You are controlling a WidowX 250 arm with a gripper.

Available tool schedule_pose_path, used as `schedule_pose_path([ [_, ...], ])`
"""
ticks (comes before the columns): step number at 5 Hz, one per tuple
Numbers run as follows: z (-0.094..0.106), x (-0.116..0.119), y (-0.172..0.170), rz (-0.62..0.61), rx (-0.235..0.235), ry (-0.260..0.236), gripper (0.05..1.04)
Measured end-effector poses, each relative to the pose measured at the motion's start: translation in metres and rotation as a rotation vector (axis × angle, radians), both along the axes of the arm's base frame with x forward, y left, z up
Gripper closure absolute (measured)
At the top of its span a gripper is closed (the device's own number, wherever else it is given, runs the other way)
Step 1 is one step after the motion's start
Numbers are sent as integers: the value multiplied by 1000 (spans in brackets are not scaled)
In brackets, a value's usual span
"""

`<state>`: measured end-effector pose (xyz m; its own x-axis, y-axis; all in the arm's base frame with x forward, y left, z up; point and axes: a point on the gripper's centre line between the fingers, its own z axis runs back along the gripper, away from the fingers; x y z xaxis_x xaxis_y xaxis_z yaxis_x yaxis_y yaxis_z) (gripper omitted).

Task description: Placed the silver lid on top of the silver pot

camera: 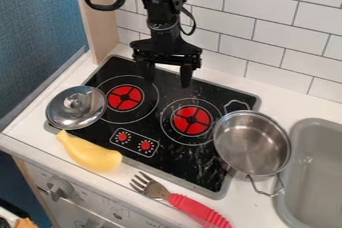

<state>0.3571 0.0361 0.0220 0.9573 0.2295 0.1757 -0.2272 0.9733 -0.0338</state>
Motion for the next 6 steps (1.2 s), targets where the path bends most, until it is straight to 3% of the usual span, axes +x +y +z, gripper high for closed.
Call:
schedule_pose_path([
  [1, -13, -6, -1, 0, -4, 40, 83],
  [2, -11, -25, 14, 49, -13, 57, 83],
  [4, 10, -46, 57, 172, -26, 56, 83],
  [5, 18, -75, 90, 276, -18, 43, 84],
  [6, 17, -94, 102, 322, -9, 50, 83],
])
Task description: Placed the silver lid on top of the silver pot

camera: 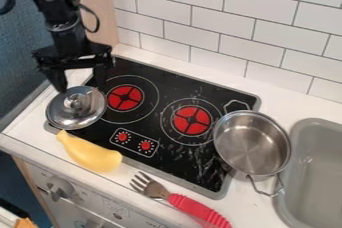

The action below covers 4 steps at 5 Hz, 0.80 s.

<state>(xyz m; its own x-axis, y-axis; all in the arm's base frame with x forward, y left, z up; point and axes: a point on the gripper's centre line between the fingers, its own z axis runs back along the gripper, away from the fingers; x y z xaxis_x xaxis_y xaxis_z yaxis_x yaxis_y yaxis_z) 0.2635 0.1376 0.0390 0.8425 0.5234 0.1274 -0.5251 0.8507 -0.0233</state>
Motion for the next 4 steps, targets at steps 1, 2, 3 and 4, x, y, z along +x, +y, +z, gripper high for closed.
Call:
schedule_pose_path([
  [1, -4, -17, 14, 70, 24, 1, 83],
  [2, -11, -14, 16, 80, 15, 16, 83],
  [3, -20, -9, 19, 87, 13, 34, 83],
  [4, -23, -5, 23, 79, 11, 55, 83],
])
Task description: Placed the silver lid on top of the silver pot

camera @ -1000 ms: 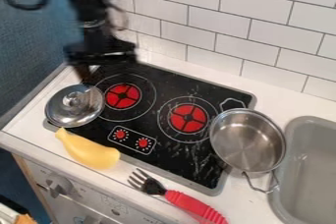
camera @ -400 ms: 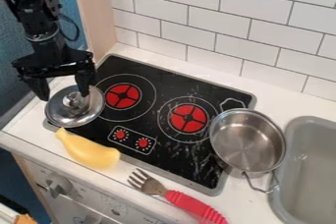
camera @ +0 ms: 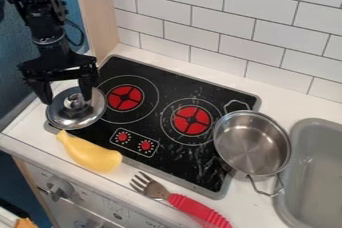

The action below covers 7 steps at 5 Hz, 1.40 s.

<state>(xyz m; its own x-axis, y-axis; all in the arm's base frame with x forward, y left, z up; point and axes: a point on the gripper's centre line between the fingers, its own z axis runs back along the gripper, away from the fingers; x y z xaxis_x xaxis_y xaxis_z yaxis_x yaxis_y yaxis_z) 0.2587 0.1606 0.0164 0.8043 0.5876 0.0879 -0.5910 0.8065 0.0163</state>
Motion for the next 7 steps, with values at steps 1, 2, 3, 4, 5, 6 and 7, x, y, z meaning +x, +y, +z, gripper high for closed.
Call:
schedule_pose_path([
  [1, -10, 2, -2, -5, 8, 24, 135],
  [2, -13, 3, -3, 8, 5, 29, 420],
  [3, -15, 5, -5, 7, 14, 30, 720],
  [4, -15, 6, -5, 6, 10, 24, 803],
  [5, -15, 6, -4, 0, 9, 22, 804],
  [6, -14, 4, -5, -29, -6, 27, 803],
  [7, 4, 9, -4, -53, 8, -28, 804],
])
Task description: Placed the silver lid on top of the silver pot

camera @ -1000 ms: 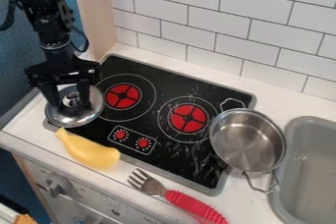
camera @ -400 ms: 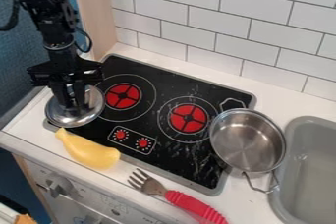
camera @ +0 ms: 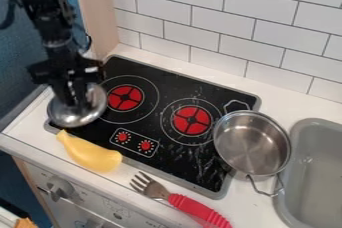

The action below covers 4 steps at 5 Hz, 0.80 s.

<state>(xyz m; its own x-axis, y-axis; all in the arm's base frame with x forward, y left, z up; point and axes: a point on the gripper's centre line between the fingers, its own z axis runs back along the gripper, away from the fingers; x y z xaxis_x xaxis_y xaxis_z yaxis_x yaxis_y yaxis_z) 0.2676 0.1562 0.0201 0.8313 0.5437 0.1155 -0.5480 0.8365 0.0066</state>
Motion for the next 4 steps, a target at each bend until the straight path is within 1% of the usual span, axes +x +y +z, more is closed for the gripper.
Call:
schedule_pose_path([
  [1, 14, 4, -3, 0, 20, -30, 804],
  [2, 35, 10, -33, -76, 39, -84, 804],
  [3, 37, 8, -77, -217, 24, -108, 804],
  [4, 48, 7, -125, -363, 30, -140, 804],
])
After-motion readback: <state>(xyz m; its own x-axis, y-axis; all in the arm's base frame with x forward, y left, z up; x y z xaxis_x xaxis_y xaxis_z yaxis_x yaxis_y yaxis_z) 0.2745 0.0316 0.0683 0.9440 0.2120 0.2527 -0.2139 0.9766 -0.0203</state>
